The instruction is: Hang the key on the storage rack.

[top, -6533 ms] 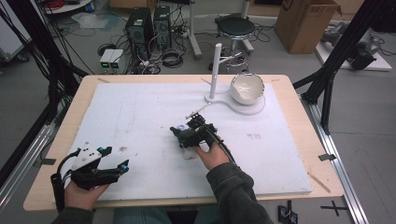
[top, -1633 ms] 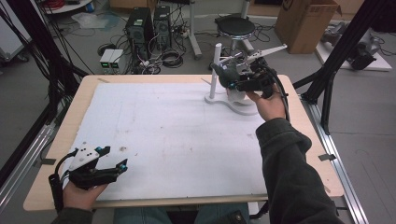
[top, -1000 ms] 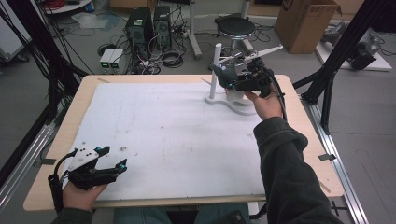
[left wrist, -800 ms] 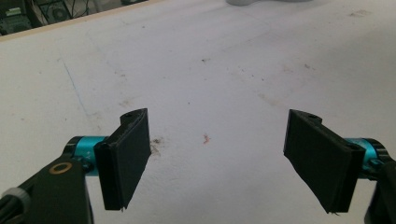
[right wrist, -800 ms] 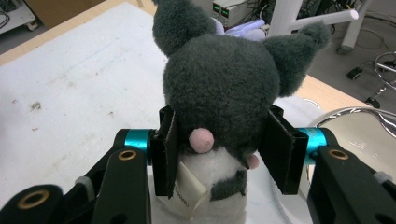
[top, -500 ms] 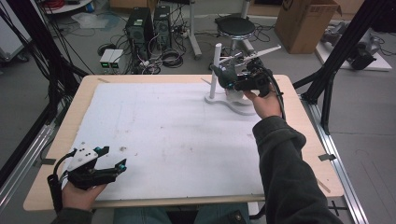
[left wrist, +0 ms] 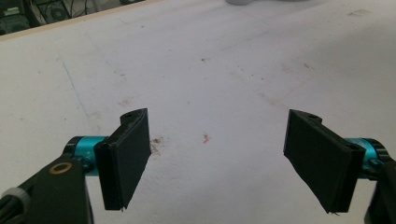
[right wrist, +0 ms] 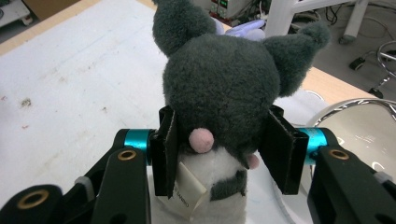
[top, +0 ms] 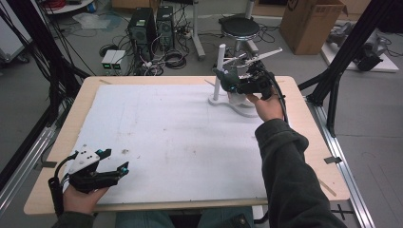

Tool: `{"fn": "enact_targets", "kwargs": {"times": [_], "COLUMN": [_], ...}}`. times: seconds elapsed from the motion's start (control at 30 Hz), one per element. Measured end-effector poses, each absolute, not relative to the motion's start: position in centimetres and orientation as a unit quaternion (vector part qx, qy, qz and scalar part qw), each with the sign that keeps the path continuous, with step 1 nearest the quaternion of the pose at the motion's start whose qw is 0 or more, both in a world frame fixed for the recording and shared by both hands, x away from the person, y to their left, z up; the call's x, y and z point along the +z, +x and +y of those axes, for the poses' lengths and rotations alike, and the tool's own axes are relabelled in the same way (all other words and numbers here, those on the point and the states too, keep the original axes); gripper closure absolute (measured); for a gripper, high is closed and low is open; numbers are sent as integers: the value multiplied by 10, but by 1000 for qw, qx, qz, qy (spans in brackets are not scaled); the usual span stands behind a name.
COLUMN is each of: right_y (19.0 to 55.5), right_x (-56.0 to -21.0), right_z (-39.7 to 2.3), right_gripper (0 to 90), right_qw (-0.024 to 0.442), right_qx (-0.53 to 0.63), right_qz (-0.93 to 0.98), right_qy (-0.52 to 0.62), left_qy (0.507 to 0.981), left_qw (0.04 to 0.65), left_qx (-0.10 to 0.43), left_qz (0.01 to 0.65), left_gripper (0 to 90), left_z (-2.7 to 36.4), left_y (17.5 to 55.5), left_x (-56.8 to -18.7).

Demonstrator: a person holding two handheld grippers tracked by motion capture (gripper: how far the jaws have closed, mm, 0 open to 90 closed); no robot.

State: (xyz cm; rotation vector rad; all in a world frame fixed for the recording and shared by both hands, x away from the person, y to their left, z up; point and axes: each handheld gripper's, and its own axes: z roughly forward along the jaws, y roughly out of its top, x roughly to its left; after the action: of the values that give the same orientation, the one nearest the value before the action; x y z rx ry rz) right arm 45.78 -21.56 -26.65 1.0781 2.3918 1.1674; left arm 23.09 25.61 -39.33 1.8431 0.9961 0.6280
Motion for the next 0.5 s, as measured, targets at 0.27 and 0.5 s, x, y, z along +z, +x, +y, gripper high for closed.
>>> {"fn": "enact_targets", "kwargs": {"times": [0.27, 0.5], "right_y": [459, 460], "right_x": [-277, -278], "right_z": [-218, -217], "right_gripper": [519, 518], "right_qw": [131, 126], "right_qx": [400, 395], "right_qz": [826, 828], "right_qy": [374, 377], "left_qy": [749, 748], "left_qw": [459, 460], "left_qx": [255, 255], "left_qz": [405, 404], "left_gripper": [232, 232], "left_z": [256, 256], "left_y": [231, 231], "left_x": [-393, -393]}}
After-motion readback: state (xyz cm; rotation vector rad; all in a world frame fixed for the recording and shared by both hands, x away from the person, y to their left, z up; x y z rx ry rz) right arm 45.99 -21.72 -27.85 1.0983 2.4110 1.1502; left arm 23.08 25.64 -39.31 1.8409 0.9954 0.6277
